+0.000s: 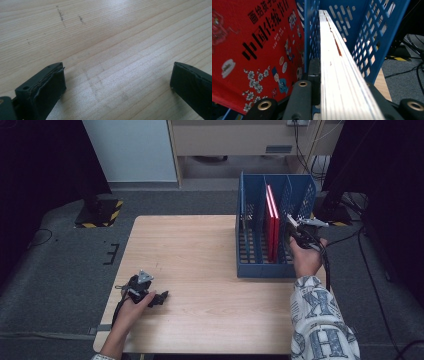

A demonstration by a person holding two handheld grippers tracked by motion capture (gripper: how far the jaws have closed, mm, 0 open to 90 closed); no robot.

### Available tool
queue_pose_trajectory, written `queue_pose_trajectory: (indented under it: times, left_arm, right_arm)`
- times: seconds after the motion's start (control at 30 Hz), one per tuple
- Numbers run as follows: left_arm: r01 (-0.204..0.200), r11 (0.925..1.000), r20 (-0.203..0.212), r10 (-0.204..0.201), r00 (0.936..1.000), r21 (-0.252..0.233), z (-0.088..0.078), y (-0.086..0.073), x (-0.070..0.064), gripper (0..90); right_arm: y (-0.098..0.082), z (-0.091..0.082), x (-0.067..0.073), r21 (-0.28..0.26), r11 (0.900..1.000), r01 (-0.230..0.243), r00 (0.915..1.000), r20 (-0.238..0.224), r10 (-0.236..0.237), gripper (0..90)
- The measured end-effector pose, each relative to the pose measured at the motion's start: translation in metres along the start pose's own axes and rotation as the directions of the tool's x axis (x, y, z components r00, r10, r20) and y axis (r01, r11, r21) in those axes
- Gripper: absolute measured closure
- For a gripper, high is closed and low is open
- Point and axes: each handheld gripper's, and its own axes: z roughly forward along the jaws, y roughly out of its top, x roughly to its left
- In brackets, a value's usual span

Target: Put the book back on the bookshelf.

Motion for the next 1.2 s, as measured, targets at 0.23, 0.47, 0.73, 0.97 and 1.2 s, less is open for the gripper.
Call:
queue_pose_trajectory:
  times: [0.23, 0.47, 0.73, 0.97, 1.2]
  left_arm:
    - [0.001, 1.0000, 0.001, -0.001, 1.0000, -0.001, 0.000, 0.000, 0.000, 0.0]
    - [-0.001, 1.0000, 0.001, 0.001, 1.0000, 0.000, 0.000, 0.000, 0.000, 0.0]
    - [0.001, 1.0000, 0.002, -0.001, 1.0000, -0.002, 0.001, 0.001, 0.000, 0.0]
    - [0.000, 1.0000, 0.003, 0.000, 1.0000, -0.002, 0.001, 0.001, 0.000, 0.0]
    - [-0.001, 1.0000, 0.003, 0.001, 1.0000, -0.002, 0.001, 0.001, 0.000, 0.0]
  right_arm:
    - [-0.005, 0.005, -0.001, 0.025, 1.000, -0.013, 0.9999, 0.009, 0.013, 75.5]
    - [-0.009, 0.005, -0.001, 0.043, 0.999, -0.003, 1.0000, -0.001, 0.003, 75.3]
    - [-0.014, 0.002, 0.001, 0.074, 0.997, 0.015, 0.9999, 0.000, -0.015, 74.9]
    - [-0.020, 0.000, 0.003, 0.086, 0.996, 0.013, 0.9999, -0.002, -0.013, 74.2]
    - [-0.027, 0.000, 0.007, 0.097, 0.995, 0.015, 0.9999, -0.009, -0.014, 73.5]
